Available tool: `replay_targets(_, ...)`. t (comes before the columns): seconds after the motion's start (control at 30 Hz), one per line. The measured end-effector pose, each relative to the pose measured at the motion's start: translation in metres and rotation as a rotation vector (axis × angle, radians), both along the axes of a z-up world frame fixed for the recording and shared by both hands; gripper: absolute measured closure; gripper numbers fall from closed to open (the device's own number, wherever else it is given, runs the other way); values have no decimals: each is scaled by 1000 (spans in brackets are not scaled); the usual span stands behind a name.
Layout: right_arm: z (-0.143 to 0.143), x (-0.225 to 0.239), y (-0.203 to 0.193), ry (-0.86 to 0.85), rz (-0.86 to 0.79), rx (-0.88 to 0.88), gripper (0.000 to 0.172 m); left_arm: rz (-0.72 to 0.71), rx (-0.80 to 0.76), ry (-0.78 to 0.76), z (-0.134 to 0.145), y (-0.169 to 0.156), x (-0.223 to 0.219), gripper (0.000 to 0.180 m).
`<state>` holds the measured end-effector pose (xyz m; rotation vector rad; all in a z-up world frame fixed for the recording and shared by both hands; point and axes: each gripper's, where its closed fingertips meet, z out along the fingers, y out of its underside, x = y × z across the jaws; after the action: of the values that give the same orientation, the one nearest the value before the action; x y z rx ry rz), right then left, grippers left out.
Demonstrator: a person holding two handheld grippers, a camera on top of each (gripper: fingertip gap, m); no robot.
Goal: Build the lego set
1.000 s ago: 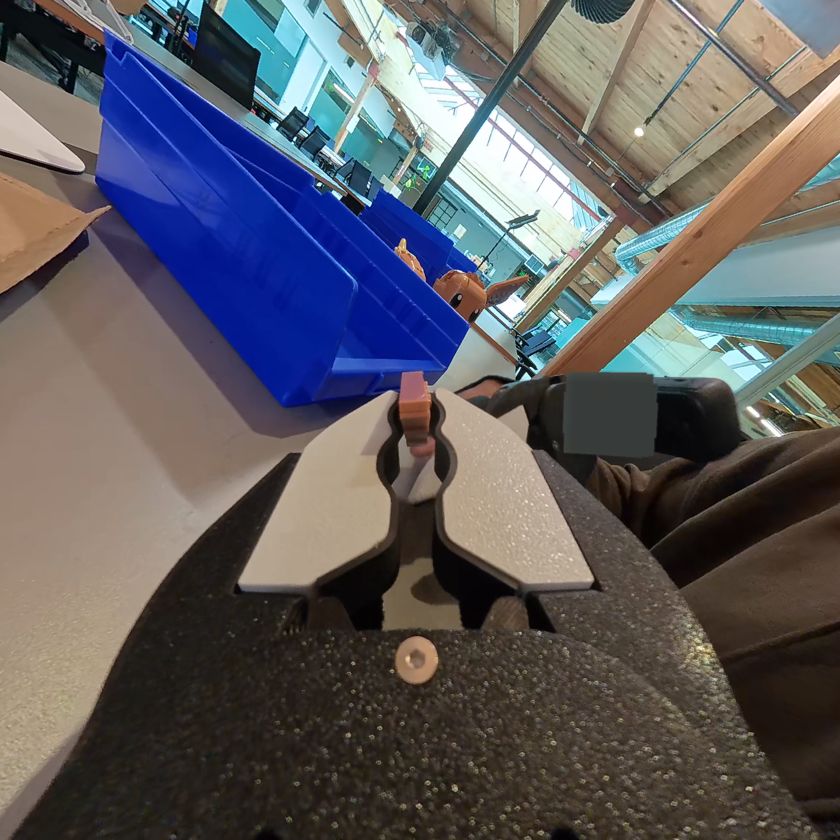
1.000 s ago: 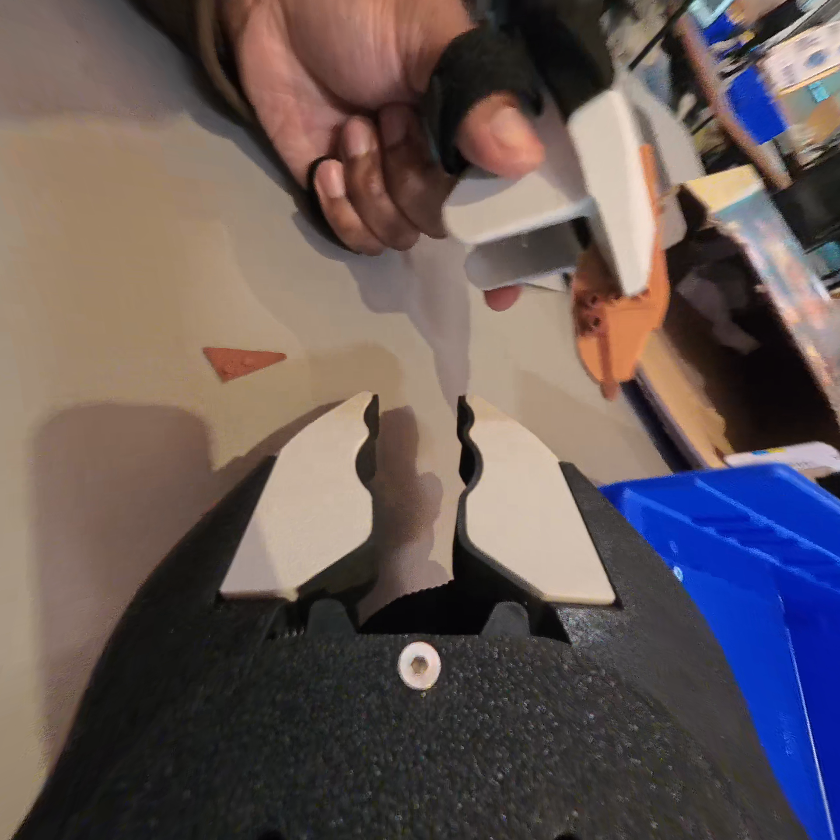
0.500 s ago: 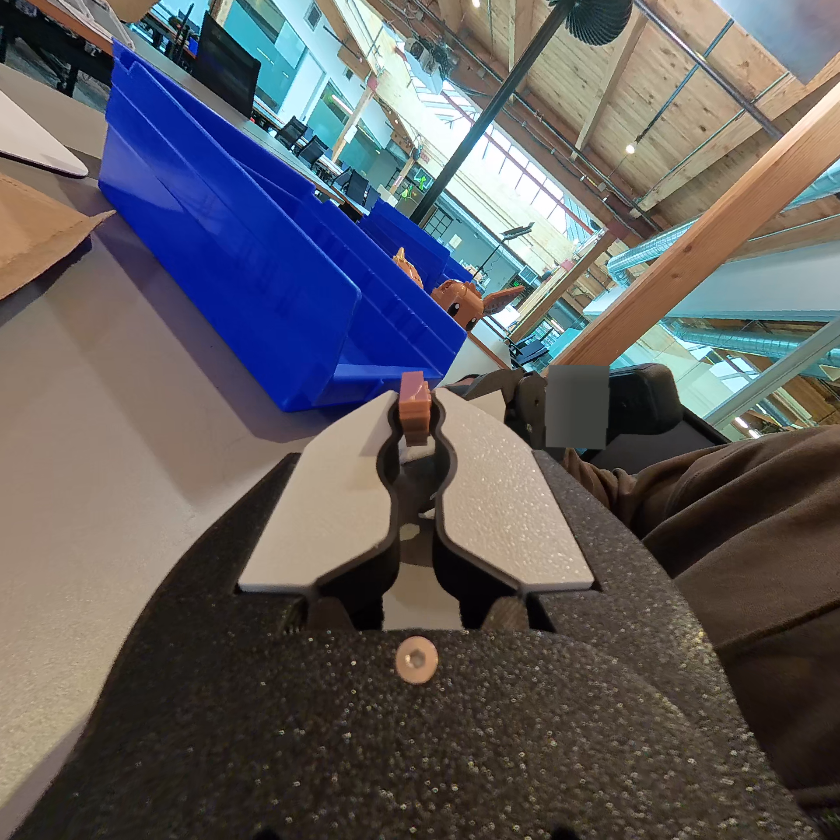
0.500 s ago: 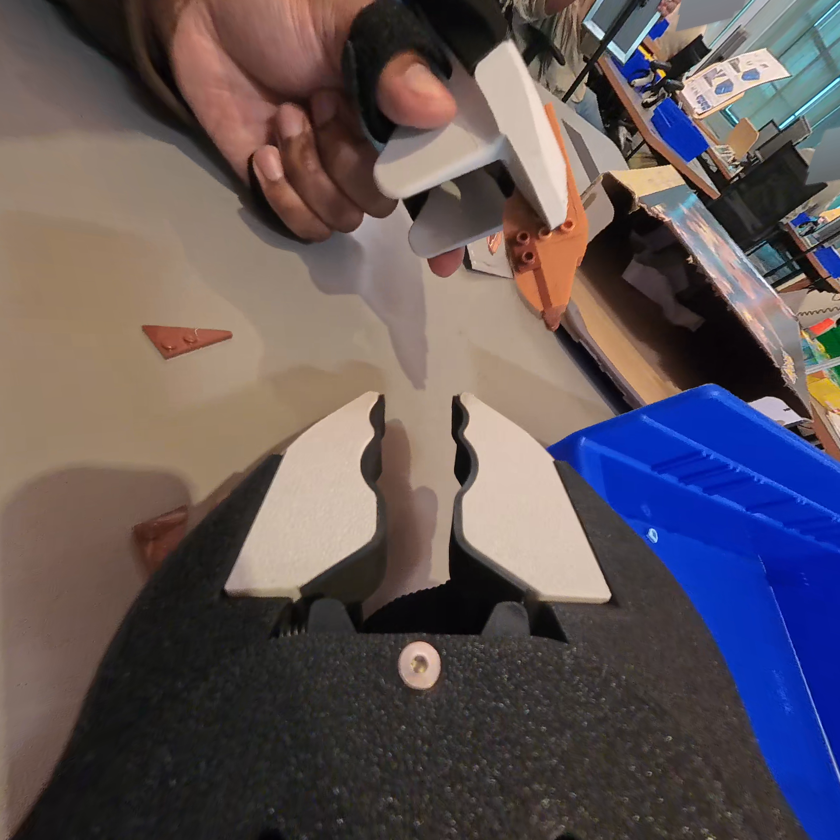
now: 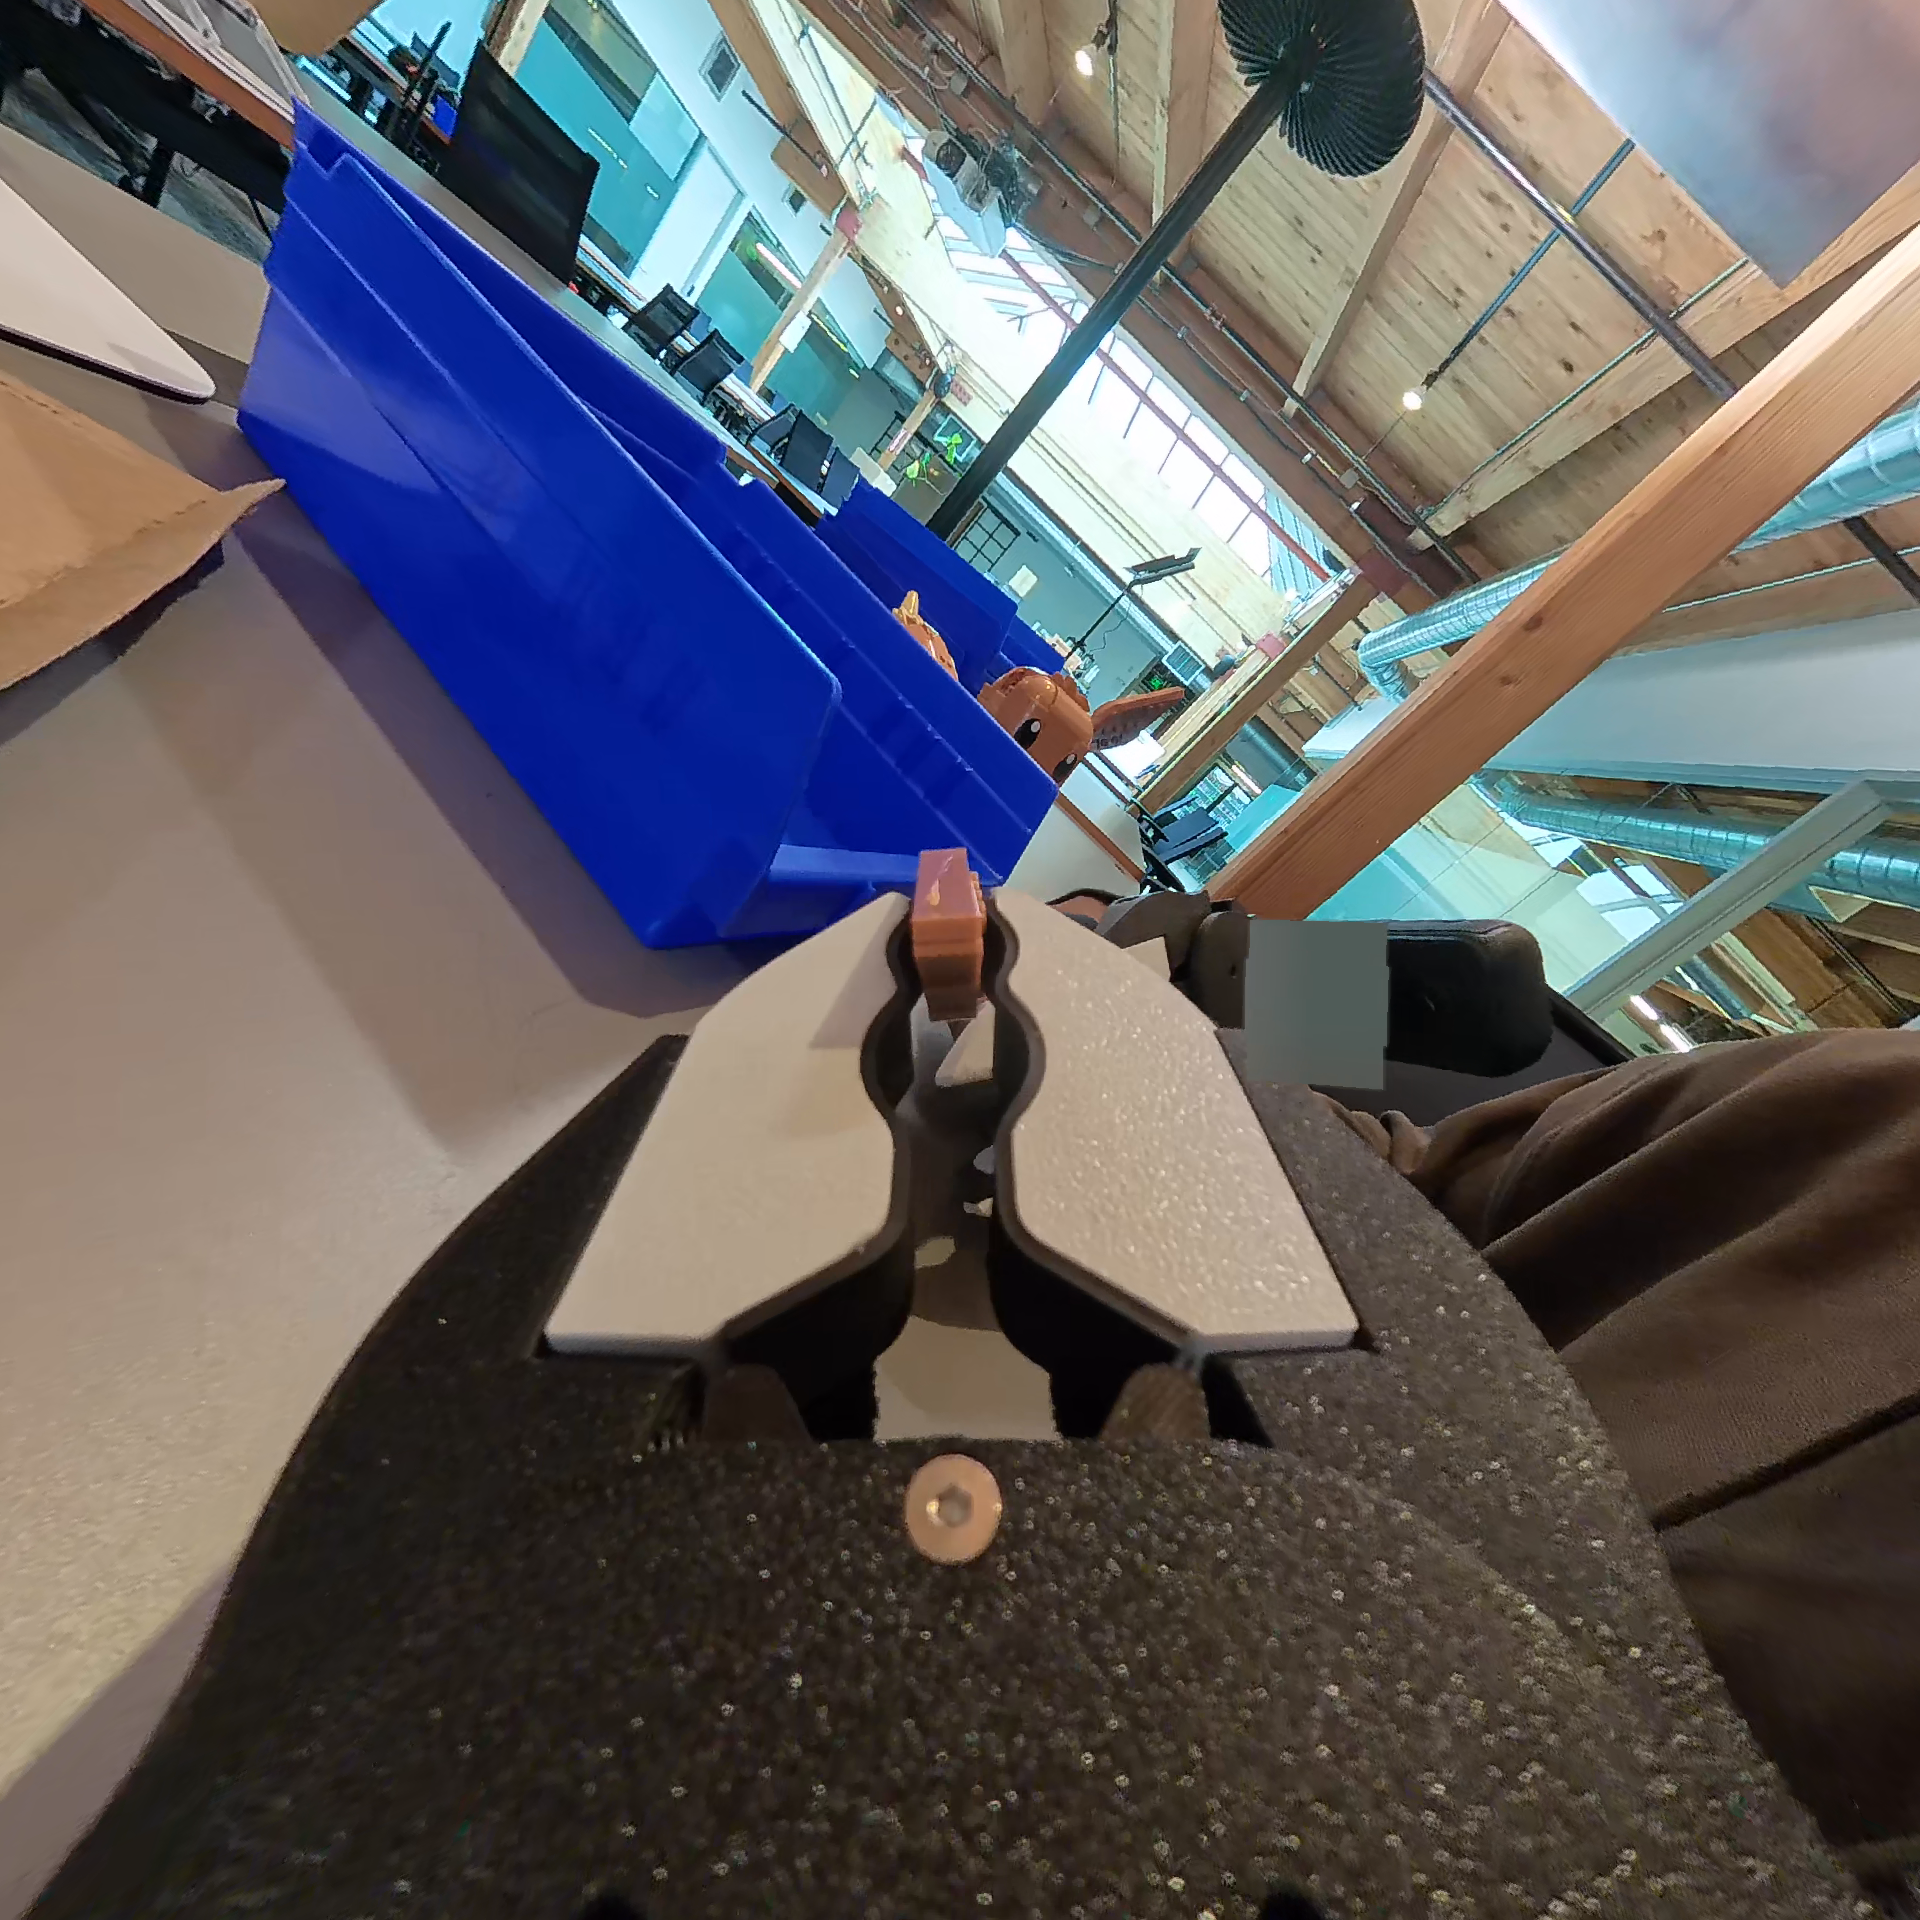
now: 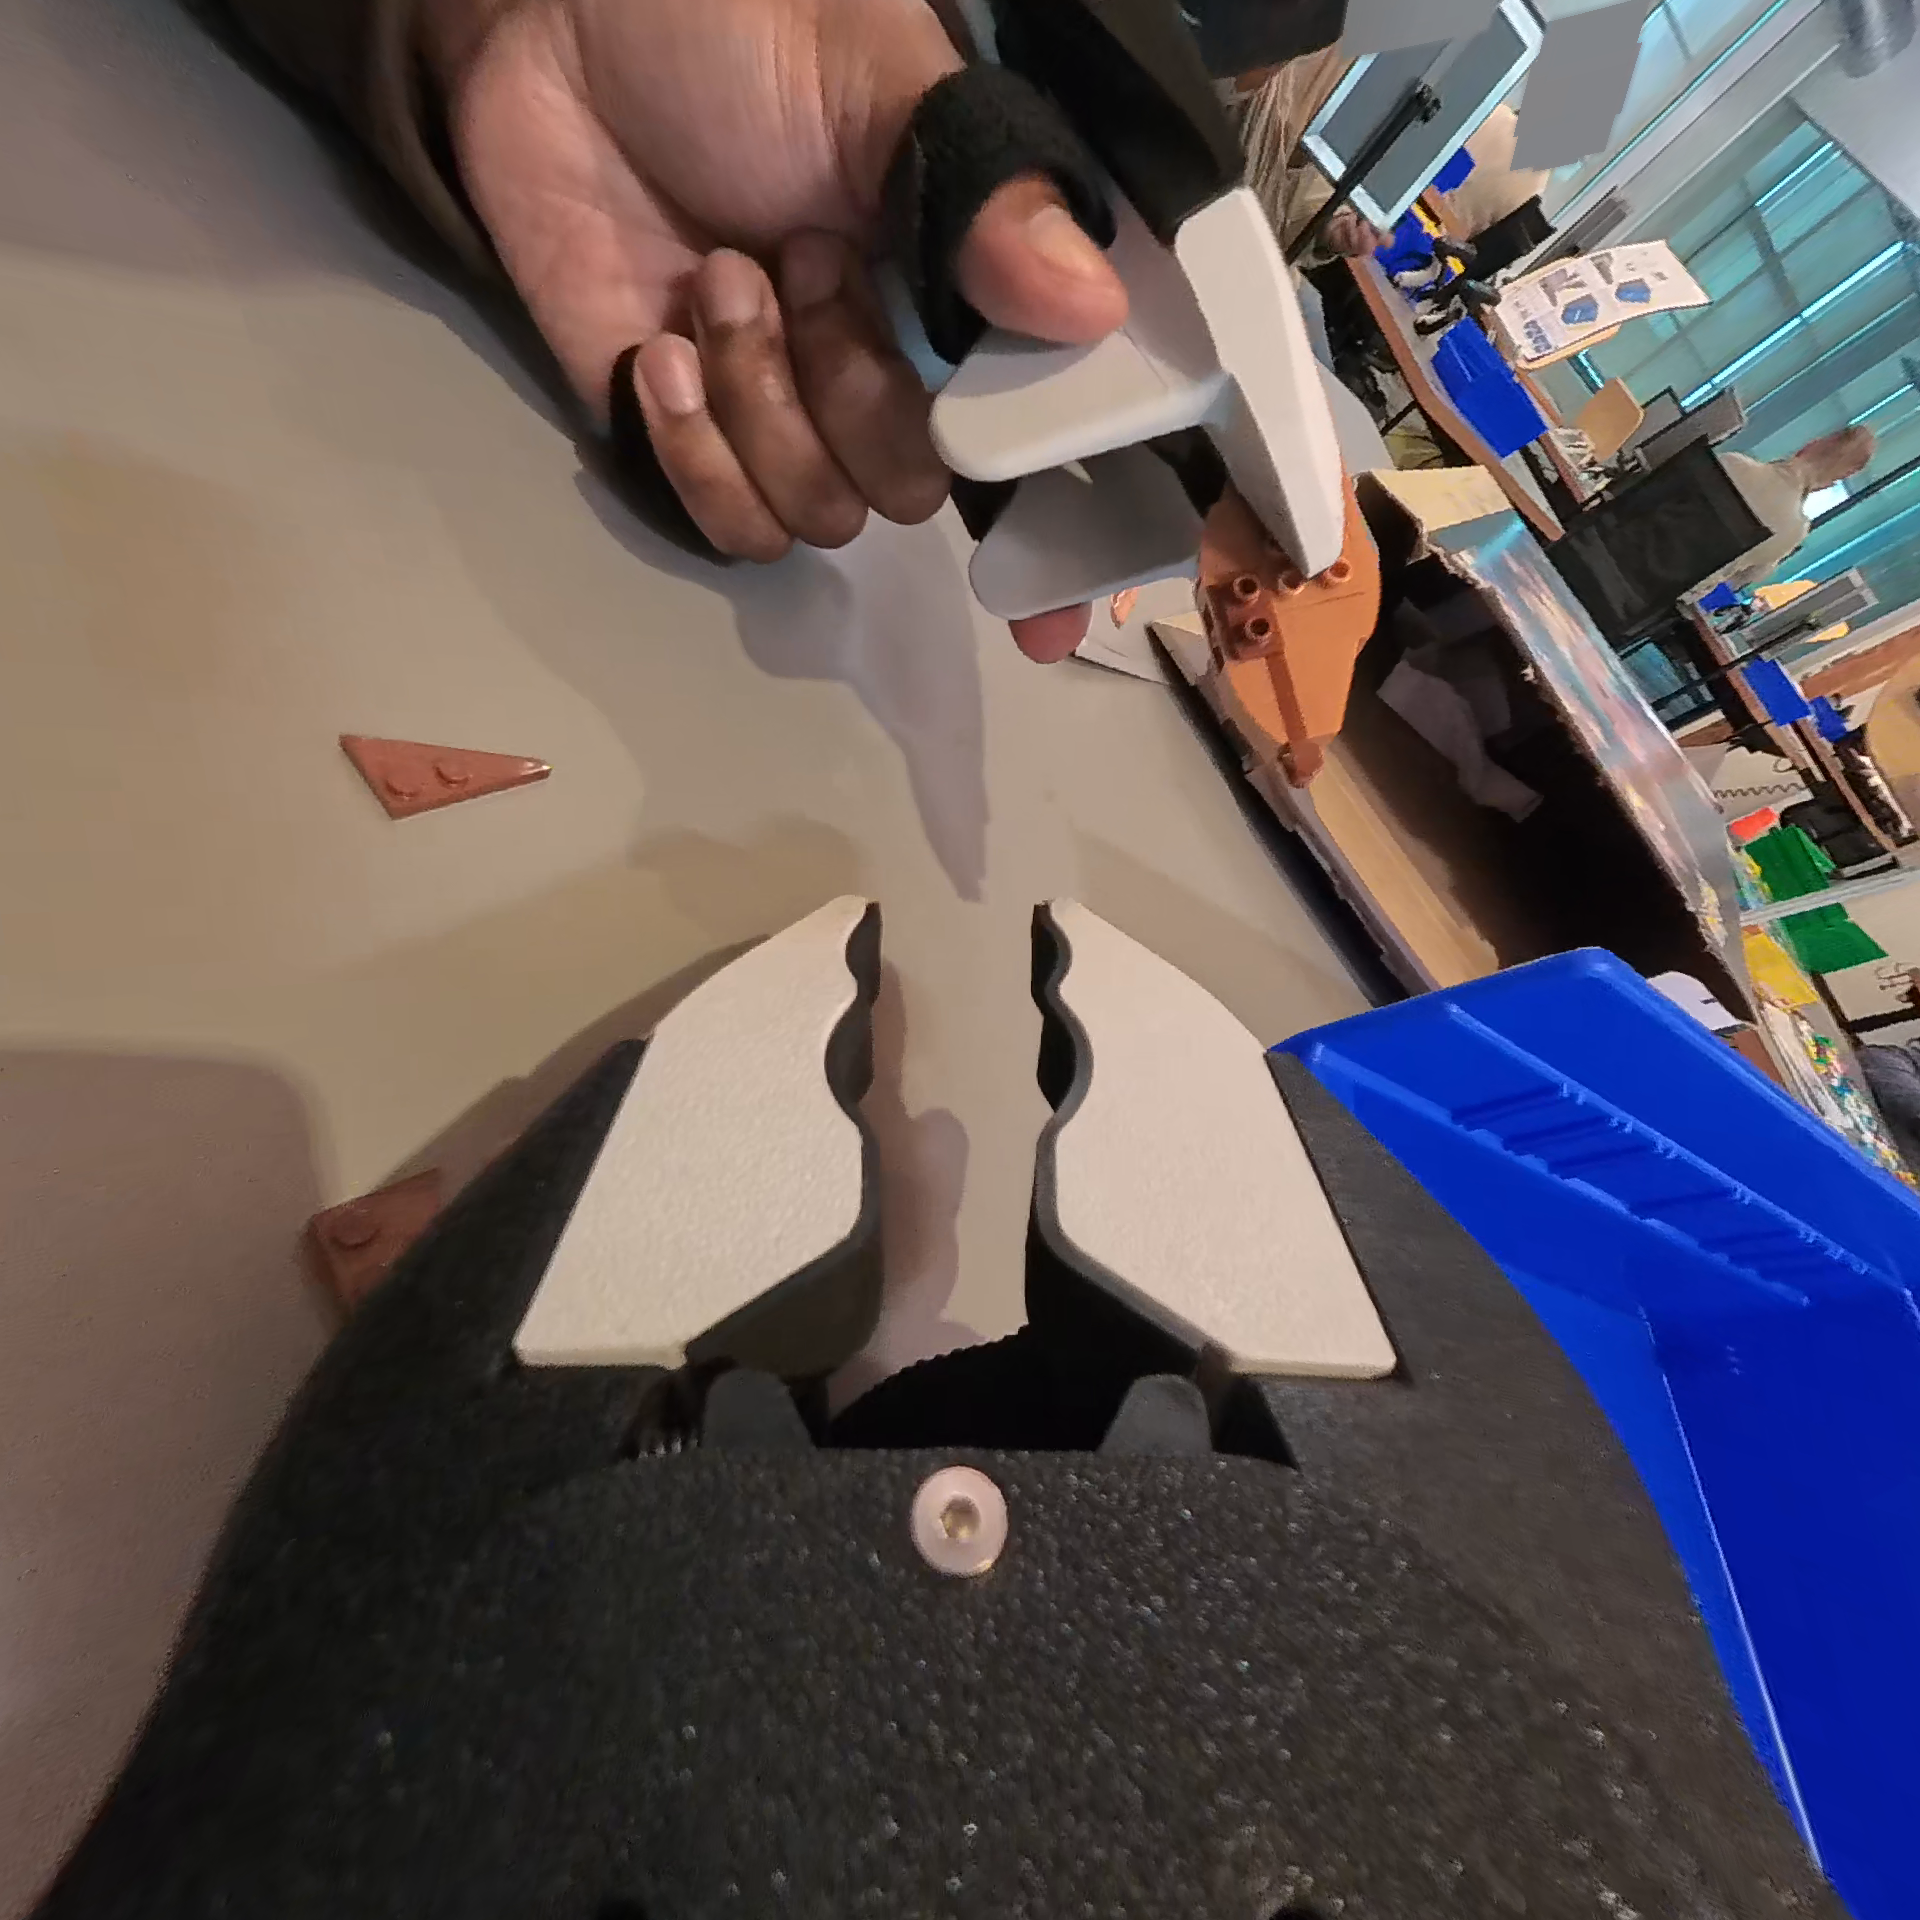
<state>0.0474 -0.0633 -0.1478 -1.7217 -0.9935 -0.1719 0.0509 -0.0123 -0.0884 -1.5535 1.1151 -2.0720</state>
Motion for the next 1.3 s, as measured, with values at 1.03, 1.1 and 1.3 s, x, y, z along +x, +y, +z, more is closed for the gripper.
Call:
replay_targets(1.03, -10, -3, -2, -43, 7, -16, 144, 23, 12, -6, 0, 8, 0, 170)
replay_targets(1.1, -10, -3, -2, -43, 8, -16, 144, 24, 9, -5, 0, 9, 0, 170)
replay_targets(1.3, -11, -3, -2, -47, 9, -15, 144, 21, -4, -5, 1, 10, 0, 170)
